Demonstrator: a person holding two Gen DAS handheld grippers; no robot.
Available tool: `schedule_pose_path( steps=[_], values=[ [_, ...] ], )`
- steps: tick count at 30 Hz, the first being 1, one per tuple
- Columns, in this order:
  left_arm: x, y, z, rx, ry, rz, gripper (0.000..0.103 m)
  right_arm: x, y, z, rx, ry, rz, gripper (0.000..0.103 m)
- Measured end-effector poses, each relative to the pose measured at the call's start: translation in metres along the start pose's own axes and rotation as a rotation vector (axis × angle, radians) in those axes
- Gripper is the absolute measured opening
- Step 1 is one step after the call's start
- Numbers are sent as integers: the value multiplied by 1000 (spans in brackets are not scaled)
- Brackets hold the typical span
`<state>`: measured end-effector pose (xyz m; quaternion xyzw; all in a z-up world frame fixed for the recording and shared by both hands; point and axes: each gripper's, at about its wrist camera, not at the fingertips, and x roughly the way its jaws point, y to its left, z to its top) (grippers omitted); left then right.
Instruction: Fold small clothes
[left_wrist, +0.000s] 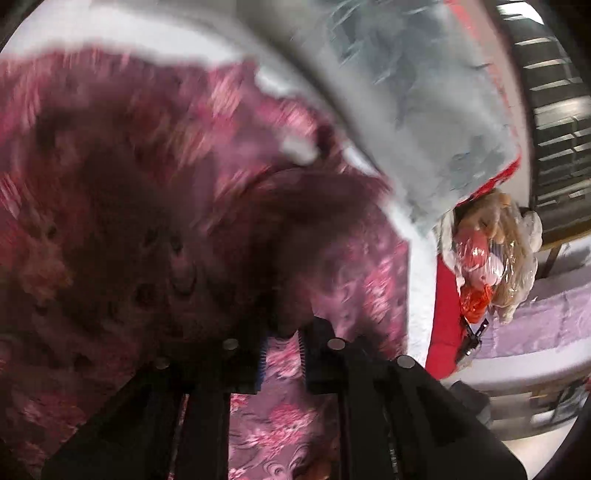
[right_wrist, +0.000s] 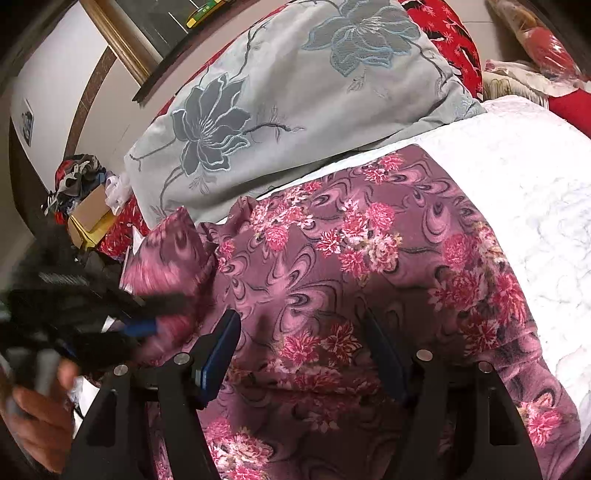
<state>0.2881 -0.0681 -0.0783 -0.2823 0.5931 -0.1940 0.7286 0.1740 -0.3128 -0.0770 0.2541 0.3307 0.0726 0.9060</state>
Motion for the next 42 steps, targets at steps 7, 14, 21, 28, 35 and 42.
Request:
schedule_pose_path(
  steps=[7,14,21,28,35,42],
  values=[
    [-82,41,-21,-13,-60,-182,52,-1,8,12,30,56,-34,73],
    [-128,105,-46,-74,-158,-123,63,26,51,33,73,88,80,80],
    [-116,123,-53,-103,-135,-108,63,55,75,44,53,146,92,6],
    [-121,133,-55,-111,-152,-111,63,0,20,76,75,5,-14,6],
    [-133,126,-61,-114,-154,-128,63,-2,-52,59,179,95,-121,6],
    [-146,84,-43,38,-245,-45,67,-19,-41,76,173,-3,-15,6]
  ],
)
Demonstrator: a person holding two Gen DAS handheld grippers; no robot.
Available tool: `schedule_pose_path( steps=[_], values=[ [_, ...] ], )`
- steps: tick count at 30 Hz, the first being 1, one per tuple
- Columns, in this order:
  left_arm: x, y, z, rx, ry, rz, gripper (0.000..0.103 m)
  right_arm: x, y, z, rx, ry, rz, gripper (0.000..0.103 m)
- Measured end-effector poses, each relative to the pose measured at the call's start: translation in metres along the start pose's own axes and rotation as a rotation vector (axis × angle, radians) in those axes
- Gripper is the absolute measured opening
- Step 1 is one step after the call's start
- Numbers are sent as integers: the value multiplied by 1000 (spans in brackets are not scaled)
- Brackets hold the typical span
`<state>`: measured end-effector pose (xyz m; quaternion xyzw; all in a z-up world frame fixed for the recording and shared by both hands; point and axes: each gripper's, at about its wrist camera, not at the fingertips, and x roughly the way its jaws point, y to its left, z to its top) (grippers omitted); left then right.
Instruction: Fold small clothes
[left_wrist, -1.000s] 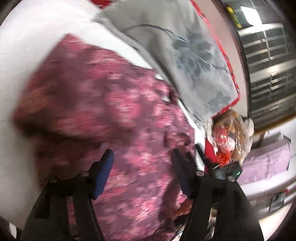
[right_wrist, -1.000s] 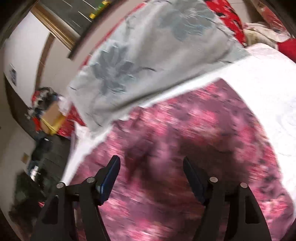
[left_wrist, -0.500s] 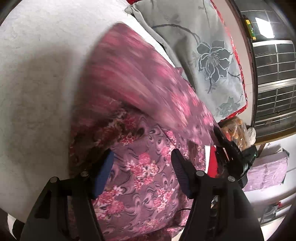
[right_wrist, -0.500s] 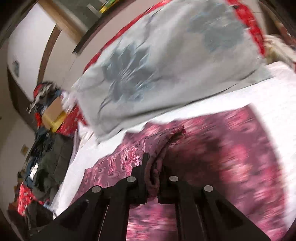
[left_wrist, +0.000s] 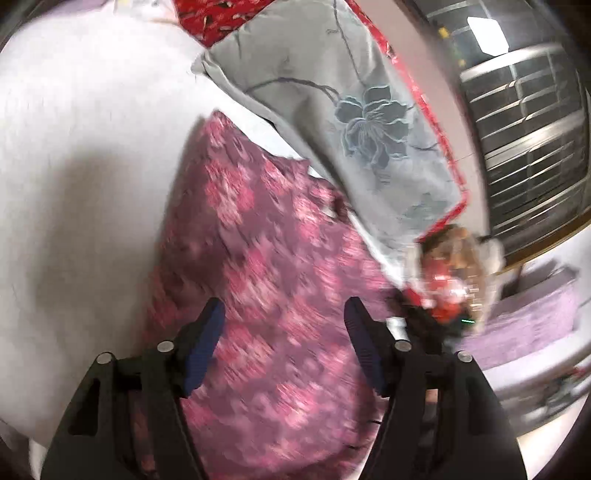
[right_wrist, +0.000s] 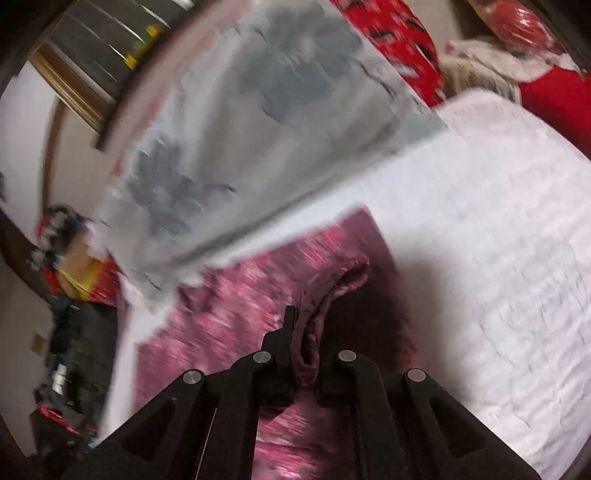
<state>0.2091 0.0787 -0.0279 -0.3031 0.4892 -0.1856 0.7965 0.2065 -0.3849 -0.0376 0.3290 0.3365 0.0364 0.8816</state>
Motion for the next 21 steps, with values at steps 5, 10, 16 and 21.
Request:
schedule_pose_path(
  steps=[5,10,16,21],
  values=[
    [40,22,7,-60,133,106,64,16,-6,-4,-31,153,-143,13],
    [33,17,-6,-20,109,86,70,-10,8,-15,-129,121,-46,19],
    [21,19,-9,-68,209,39,70,-16,7,-37,-159,249,-137,18],
    [-37,36,-22,-16,196,99,74,-84,3,-60,-217,251,-106,33]
  ],
)
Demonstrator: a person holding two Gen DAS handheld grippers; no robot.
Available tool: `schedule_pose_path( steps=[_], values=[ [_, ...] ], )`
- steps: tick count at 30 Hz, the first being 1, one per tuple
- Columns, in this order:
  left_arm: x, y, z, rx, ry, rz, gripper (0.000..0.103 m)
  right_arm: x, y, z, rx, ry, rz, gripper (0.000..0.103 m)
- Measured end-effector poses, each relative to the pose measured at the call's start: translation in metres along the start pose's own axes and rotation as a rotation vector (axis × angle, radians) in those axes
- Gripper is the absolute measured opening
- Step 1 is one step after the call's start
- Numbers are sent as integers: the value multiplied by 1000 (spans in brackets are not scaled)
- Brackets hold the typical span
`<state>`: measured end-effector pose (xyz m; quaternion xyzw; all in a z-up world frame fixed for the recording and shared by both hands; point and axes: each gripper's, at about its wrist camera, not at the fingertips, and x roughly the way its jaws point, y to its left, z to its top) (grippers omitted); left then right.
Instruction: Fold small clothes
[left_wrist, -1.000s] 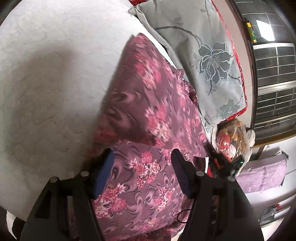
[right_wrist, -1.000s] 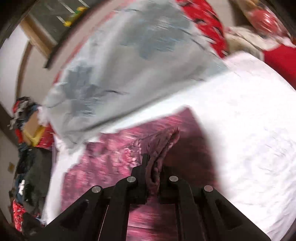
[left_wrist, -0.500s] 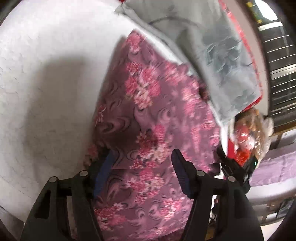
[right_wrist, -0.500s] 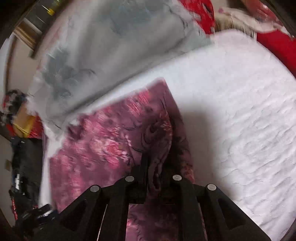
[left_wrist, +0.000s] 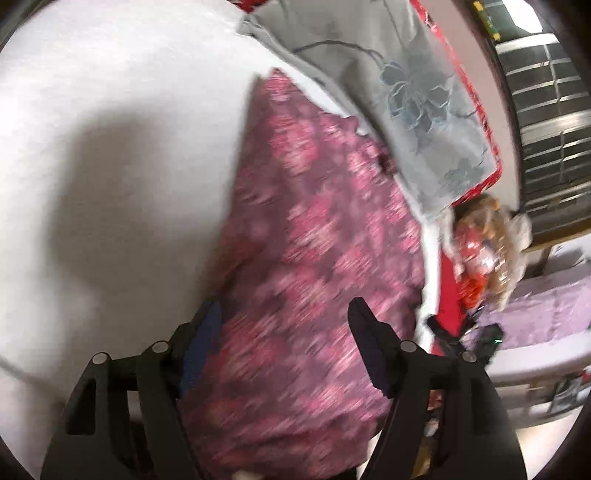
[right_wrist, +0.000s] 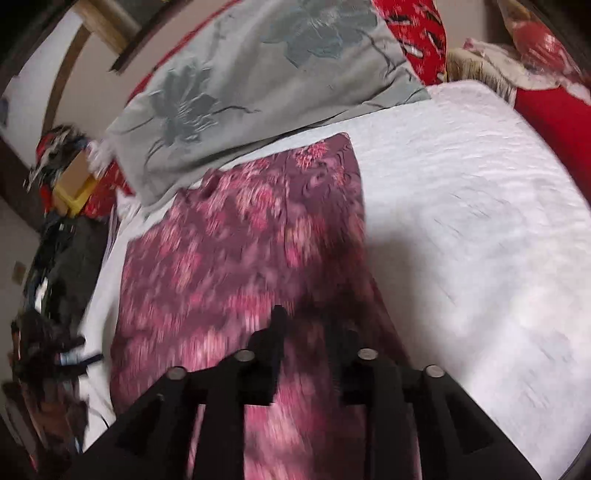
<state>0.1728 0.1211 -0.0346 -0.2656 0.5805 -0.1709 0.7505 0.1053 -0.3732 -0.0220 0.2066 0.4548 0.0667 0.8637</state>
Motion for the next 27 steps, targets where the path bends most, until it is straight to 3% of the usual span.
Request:
schedule_pose_path(
  steps=[2,8,11,15,19,24,27],
  values=[
    [-8,13,-19,-4,25,34,75,-20,-8,-26,-13,10,-19,37],
    [7,37,-88,-11,164,14,75,-75,-46,-114,40,33,-80,44],
    [20,42,-122,12,226,35,75,-89,-70,-153,112,70,-80,49],
    [45,59,-149,-60,284,40,75,-91,-92,-190,206,121,-61,49],
    [61,54,-160,-33,276,83,75,-91,-99,-209,278,125,26,51],
    [83,64,-171,-115,277,-13,75,-86,-105,-226,358,129,155,58],
    [85,68,-177,-104,224,-46,75,-81,-110,-234,407,133,208,60]
  ],
)
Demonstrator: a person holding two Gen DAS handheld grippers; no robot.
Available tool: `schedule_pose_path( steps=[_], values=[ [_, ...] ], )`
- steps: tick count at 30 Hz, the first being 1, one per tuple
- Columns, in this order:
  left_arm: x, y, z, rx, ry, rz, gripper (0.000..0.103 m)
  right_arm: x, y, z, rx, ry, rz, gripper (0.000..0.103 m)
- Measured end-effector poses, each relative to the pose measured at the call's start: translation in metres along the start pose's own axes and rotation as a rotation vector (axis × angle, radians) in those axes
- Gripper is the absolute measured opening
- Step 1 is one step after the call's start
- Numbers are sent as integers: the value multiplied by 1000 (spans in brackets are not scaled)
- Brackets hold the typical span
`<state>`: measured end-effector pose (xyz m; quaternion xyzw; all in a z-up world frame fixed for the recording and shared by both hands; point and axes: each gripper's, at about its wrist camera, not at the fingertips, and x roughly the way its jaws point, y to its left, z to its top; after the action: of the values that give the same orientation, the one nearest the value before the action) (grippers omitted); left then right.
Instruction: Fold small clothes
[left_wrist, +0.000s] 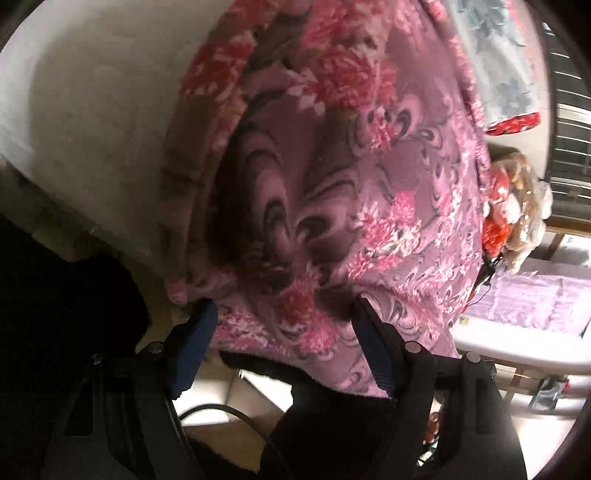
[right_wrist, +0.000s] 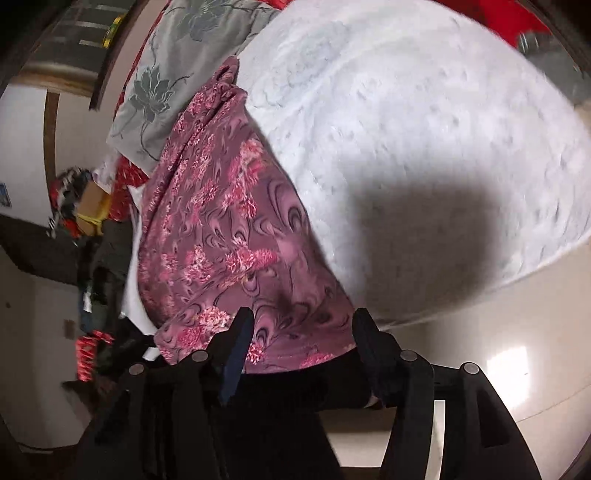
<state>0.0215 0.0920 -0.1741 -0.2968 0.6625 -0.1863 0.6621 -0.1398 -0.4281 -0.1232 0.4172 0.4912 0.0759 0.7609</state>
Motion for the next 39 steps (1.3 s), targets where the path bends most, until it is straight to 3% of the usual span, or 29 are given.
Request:
schedule_pose_path(
  steps=[3,8,9,11,12,14,19,23,26,31,35,39],
  values=[
    [4,-3,-1,11,-18,-14,75,12,-11,1,59,10,54,64],
    [-7,3,-2,-39,-17,-152,75,45,-5,0,78,81,185,64],
    [-12,3,-1,-49,-21,-174,75,46,2,1,49,88,196,59],
    [-27,3,0,-57,-36,-216,75,44,28,4,-65,99,195,17],
    [-34,3,1,-55,-47,-229,75,40,40,5,-119,96,178,6],
    [-49,-1,3,-34,-80,-238,75,25,65,9,-201,65,215,5],
    [-72,-9,6,57,-131,-177,75,-27,124,19,-319,-72,339,5],
    [-67,-9,11,60,-107,-151,75,-43,145,29,-362,-144,327,5],
    [-61,-14,10,63,-87,-162,75,-52,130,44,-320,-199,278,5],
    [-64,-22,6,120,-88,-105,75,-63,69,68,-132,-281,190,5],
    [-49,-17,5,93,-69,-84,75,-58,15,79,46,-298,155,2],
    [-23,-21,-1,114,-27,-35,75,-50,-2,79,80,-289,128,2]
  ],
)
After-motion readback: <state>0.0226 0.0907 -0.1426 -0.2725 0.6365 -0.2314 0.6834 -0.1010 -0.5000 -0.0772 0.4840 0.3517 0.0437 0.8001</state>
